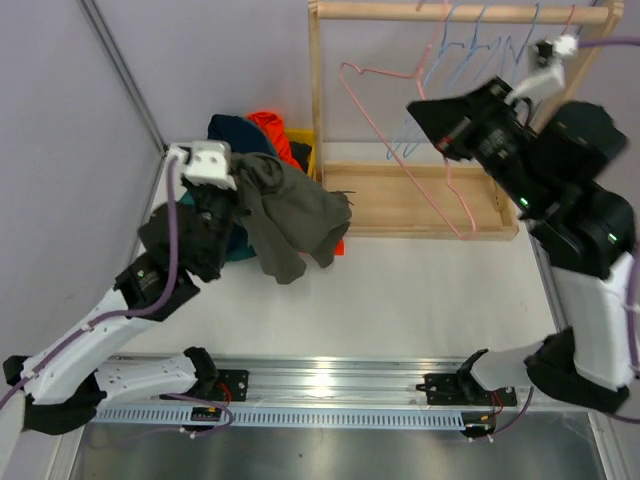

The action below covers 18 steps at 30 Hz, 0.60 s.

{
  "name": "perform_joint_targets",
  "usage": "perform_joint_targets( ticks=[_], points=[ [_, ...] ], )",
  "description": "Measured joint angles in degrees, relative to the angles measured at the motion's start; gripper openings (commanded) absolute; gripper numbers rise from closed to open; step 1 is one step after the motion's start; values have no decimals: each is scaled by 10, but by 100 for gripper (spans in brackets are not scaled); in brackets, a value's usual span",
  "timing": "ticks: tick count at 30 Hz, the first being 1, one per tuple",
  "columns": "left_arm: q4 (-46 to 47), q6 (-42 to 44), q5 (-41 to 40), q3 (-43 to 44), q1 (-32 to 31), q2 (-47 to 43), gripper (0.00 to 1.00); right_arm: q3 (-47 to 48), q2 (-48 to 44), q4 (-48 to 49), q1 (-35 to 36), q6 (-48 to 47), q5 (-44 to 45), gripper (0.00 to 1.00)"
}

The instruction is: Remove the shorts from the hanger

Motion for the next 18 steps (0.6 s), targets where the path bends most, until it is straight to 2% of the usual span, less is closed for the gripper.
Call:
perform_joint_targets(
  ticks=[4,6,9,14,18],
  points=[
    [-53,8,64,113,136,39,0,70,106,-1,-43,-17,-18,0],
    [-82,4,116,188,216,87,0,80,144,0,-73,-18,-31,0],
    [-99,-3,181,278,299,162,0,80,172,0,-102,-19,-46,0],
    [-135,-31,295,402,398,314,0,82,187,24,-129,-21,-70,0],
    [-168,-44,353,515,442,446,0,82,203,57,-147,-27,-90,0]
  ],
)
